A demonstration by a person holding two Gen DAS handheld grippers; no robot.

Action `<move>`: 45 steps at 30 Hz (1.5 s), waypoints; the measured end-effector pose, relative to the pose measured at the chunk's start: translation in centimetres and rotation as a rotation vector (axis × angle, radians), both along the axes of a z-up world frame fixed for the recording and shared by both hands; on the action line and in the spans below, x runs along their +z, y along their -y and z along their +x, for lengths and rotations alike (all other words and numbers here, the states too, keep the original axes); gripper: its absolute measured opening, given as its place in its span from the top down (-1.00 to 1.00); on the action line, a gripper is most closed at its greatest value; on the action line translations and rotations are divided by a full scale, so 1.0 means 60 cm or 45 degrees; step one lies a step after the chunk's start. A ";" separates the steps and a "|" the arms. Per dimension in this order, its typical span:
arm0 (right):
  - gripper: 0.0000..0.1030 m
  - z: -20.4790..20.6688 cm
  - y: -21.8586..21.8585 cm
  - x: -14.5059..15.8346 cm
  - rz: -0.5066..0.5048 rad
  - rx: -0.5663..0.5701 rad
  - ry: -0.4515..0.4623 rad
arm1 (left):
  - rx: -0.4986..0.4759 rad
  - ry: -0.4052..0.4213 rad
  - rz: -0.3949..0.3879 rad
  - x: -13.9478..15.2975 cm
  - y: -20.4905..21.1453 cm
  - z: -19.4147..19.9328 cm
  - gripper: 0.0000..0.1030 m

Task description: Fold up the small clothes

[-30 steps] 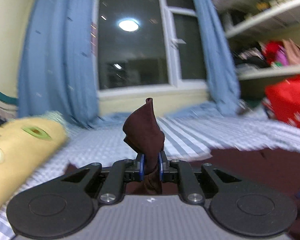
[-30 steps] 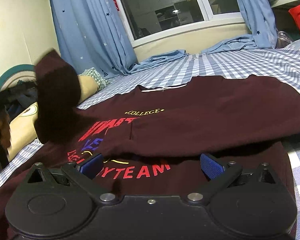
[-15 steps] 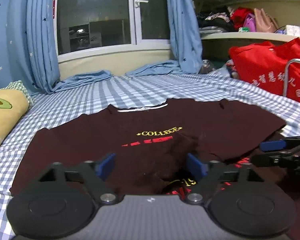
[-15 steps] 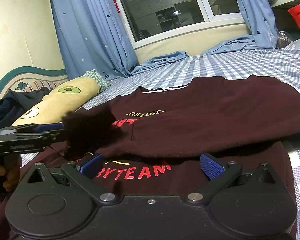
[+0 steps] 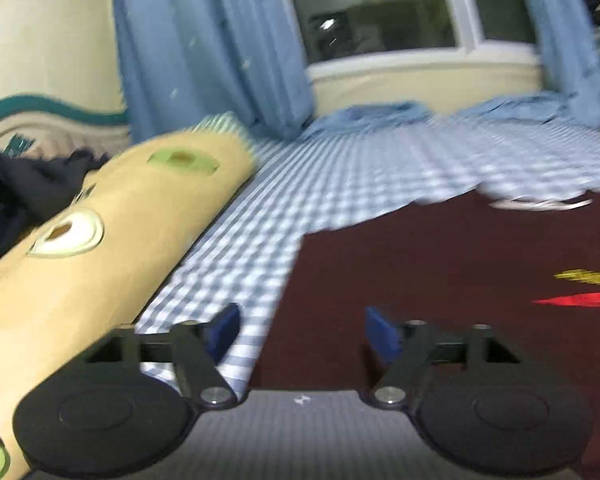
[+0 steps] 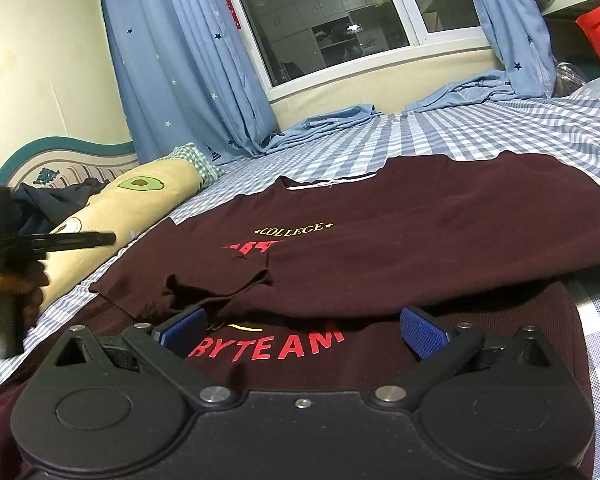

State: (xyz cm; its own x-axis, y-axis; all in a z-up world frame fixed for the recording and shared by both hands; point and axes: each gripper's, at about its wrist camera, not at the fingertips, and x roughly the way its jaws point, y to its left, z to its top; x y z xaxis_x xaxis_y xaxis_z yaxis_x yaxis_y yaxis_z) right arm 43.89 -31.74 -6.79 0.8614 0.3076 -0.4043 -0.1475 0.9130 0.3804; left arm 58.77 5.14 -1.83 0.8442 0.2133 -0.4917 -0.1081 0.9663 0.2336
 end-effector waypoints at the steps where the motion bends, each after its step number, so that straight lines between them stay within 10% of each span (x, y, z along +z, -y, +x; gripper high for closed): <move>1: -0.99 0.000 0.000 0.000 0.001 0.001 -0.001 | 0.028 -0.024 0.001 -0.007 -0.013 0.022 -0.32; 5: -0.99 0.000 -0.001 -0.001 0.003 0.006 -0.005 | 0.066 -0.076 -0.135 -0.026 -0.052 0.084 -0.32; 9: -0.99 0.000 -0.001 -0.001 0.004 0.009 -0.007 | 0.125 -0.114 -0.049 -0.060 -0.060 0.104 0.24; 16: -0.99 0.002 -0.001 -0.001 0.002 0.016 -0.001 | 0.158 -0.082 -0.062 -0.064 -0.072 0.104 0.21; 20: -0.99 0.000 0.000 -0.001 0.006 0.019 0.007 | 0.036 0.059 -0.178 -0.041 -0.065 0.102 -0.28; 24: -0.99 -0.001 0.001 -0.001 0.009 0.019 0.010 | -0.037 0.022 -0.119 -0.040 -0.031 0.148 -0.30; 27: -0.99 -0.002 0.002 -0.001 0.017 0.020 0.016 | 0.094 -0.107 -0.040 -0.058 -0.020 0.202 -0.29; 32: -0.99 -0.005 0.005 0.000 0.029 0.017 0.030 | 0.264 -0.154 -0.209 -0.074 -0.060 0.232 -0.41; 45: -0.99 -0.007 0.006 0.002 0.010 -0.031 -0.004 | 0.225 -0.175 -0.205 -0.036 -0.118 0.010 -0.75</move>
